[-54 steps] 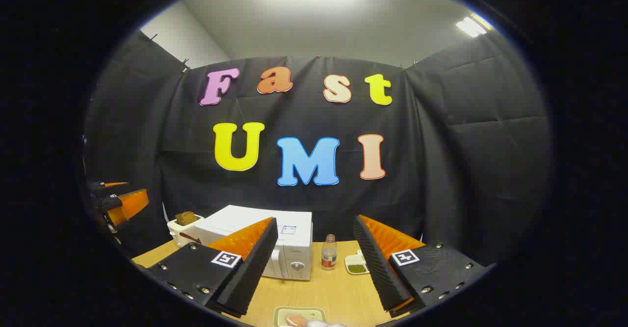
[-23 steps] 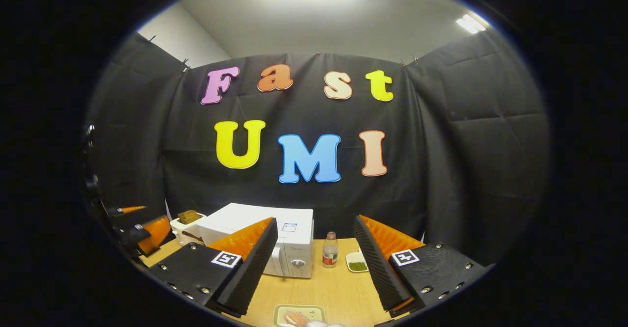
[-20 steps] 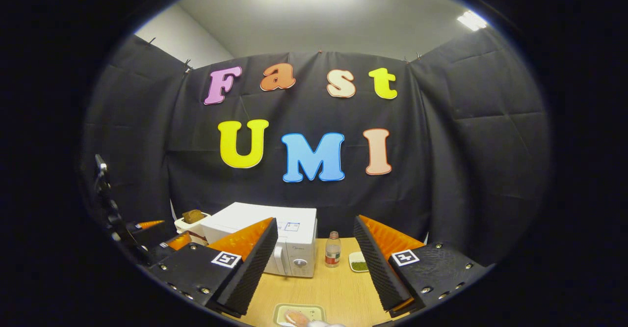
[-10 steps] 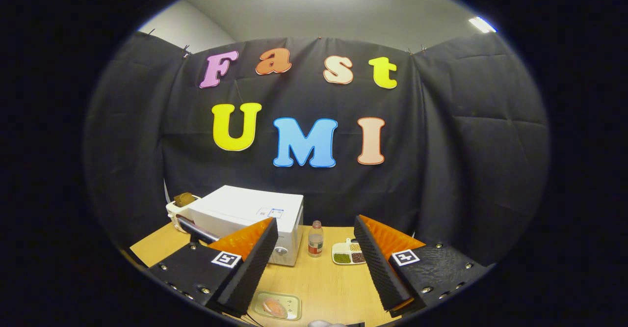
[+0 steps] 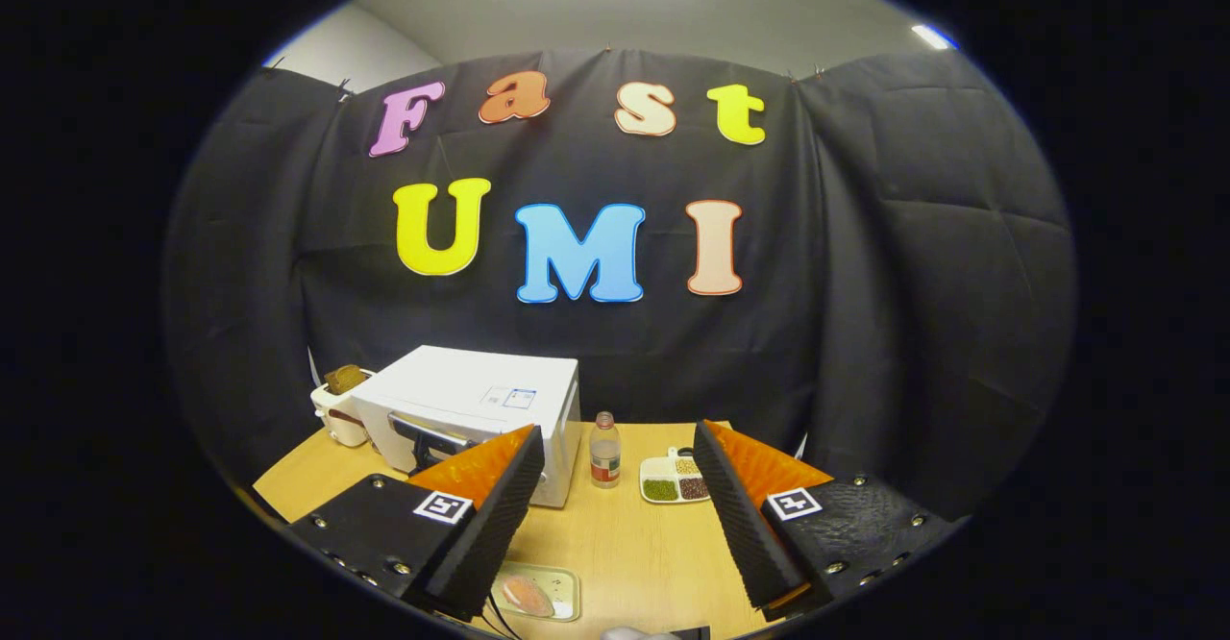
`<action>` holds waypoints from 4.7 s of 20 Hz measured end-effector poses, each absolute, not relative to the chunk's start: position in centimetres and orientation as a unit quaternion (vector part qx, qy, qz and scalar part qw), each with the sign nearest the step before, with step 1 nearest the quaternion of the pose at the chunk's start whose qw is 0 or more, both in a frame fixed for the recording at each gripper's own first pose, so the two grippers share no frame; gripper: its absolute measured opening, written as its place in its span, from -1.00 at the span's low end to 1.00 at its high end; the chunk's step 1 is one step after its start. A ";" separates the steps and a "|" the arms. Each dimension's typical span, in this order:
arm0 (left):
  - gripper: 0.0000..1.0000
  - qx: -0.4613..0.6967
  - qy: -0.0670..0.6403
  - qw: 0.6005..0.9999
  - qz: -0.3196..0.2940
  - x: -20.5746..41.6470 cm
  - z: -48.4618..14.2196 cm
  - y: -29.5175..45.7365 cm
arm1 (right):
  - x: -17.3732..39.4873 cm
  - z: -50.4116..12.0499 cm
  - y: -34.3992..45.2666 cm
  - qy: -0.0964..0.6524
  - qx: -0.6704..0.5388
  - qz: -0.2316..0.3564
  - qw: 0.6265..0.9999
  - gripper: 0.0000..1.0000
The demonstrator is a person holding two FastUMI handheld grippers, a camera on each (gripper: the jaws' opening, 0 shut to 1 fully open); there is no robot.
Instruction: Open the microwave oven with the left hand, put the food in, and close the microwave oven.
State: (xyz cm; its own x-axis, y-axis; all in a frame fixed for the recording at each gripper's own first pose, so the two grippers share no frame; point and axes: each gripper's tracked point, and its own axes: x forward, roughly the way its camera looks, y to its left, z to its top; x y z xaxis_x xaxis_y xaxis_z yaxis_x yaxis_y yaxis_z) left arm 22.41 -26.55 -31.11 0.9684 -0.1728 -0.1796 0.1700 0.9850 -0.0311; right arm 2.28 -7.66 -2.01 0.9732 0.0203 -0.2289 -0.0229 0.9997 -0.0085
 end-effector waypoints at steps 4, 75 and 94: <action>0.53 0.015 0.102 0.993 -0.059 23.4 -31.7 -25.7 | 2.3 -1.6 -8.0 0.109 -0.018 0.007 0.994 0.91; 0.80 0.058 0.106 0.989 0.085 -8.5 -22.2 16.0 | -1.3 -13.0 13.0 0.180 -0.049 0.203 0.961 0.96; 0.99 0.068 0.023 0.997 -0.020 -3.6 -4.7 4.3 | -4.3 -41.0 4.6 0.365 -0.123 0.163 0.908 0.92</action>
State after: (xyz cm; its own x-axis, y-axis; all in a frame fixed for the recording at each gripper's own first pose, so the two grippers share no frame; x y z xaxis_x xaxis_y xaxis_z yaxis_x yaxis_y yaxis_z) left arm -3.64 4.32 -4.65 0.9981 -0.0377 -0.0493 0.0440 0.9900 0.1337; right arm -4.34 4.57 -41.00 0.6803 0.2065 -0.7032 -0.3856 0.9168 -0.1038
